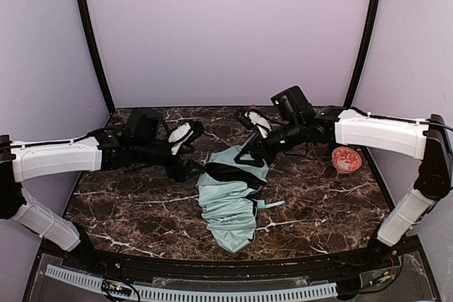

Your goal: Put away the umbrella

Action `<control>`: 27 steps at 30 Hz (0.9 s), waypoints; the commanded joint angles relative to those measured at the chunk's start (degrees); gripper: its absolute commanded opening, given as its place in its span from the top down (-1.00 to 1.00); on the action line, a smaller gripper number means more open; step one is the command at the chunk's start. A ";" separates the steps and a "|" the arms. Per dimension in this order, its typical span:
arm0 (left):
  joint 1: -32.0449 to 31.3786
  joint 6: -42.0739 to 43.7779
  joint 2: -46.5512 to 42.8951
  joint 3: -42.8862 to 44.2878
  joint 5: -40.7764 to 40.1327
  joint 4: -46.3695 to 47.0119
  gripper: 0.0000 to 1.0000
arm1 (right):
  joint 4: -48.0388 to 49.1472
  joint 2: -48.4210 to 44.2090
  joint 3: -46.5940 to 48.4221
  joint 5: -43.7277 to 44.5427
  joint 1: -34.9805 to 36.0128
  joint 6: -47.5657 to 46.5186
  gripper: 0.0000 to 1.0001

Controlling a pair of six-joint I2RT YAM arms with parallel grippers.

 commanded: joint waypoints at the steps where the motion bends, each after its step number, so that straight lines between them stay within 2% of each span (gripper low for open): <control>1: 0.16 2.69 -4.00 -2.32 4.10 1.93 -0.57 | 1.90 2.71 2.54 6.08 0.26 4.93 -0.02; 4: 0.14 2.38 -2.13 -1.39 7.72 0.05 -0.58 | 2.25 3.20 0.20 9.06 -0.56 8.04 0.04; 7: 0.15 1.33 1.25 0.43 9.34 -1.91 -0.62 | 4.89 3.79 -3.18 5.33 -0.34 9.88 -0.01; 10: 0.16 1.07 3.18 1.02 7.93 -1.37 -0.55 | 7.58 5.20 -6.83 3.17 0.53 11.43 -0.01; 13: 0.09 0.76 5.22 1.37 10.03 -0.65 -0.26 | 9.95 7.68 -8.92 2.41 1.49 11.79 -0.01; 15: -0.07 0.24 6.35 2.42 12.96 -0.65 0.13 | 12.64 9.96 -9.77 0.93 1.73 12.50 0.00; 17: -0.17 0.05 6.72 2.92 16.69 0.07 0.41 | 14.85 12.45 -9.45 0.34 1.95 12.82 0.05; 21: -0.81 -0.61 6.68 1.69 20.18 3.03 0.68 | 18.89 17.37 -7.11 -1.28 2.85 13.58 0.16; 27: -2.29 -0.68 7.84 2.91 21.04 4.18 0.83 | 19.13 21.03 -2.80 -2.22 5.49 13.06 0.18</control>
